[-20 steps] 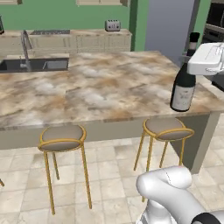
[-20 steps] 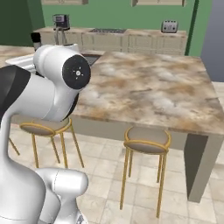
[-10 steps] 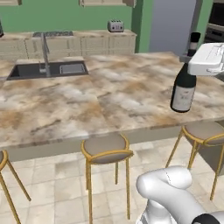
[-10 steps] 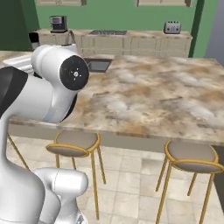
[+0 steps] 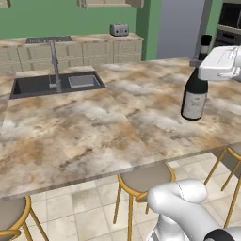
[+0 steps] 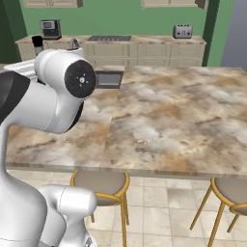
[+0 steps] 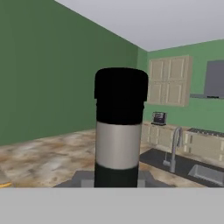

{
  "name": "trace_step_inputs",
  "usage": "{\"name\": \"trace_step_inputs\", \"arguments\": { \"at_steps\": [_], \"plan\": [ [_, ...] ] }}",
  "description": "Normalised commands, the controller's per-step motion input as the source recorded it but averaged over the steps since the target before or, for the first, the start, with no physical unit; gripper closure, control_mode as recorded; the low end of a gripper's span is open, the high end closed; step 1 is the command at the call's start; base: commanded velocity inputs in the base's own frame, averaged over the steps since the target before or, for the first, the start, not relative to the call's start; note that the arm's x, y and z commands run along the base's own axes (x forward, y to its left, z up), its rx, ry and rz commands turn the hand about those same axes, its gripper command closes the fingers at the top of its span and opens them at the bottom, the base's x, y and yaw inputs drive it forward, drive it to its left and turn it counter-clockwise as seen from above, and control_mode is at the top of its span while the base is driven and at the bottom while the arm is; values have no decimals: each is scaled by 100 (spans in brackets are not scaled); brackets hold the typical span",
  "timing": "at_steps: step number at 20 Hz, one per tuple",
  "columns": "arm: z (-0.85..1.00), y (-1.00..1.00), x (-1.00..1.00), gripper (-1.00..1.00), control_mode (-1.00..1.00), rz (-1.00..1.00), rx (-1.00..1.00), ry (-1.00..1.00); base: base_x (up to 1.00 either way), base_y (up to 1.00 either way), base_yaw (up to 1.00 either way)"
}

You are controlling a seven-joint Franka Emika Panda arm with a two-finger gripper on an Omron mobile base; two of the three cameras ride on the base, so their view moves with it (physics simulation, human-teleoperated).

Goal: Get the candle and the wine from the cabinet and move them to the dining counter.

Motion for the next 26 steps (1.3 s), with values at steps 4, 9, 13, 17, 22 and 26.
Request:
{"name": "trace_step_inputs", "arguments": {
  "at_steps": [4, 9, 13, 17, 22, 26],
  "plan": [
    [0, 0, 0, 100, 100, 0, 0, 0, 0, 21, 0],
    [0, 0, 0, 100, 100, 0, 0, 0, 0, 3, 0],
    [-11, 0, 10, 100, -100, 0, 0, 0, 3, 0, 0],
    [-59, 6, 64, 100, -100, 9, 0, 2, 0, 0, 0],
    [-89, 22, 98, 100, -100, 26, -1, 9, 0, 0, 0],
    [-96, 25, 100, 100, -100, 22, -1, 14, 0, 0, 0]
  ]
}}
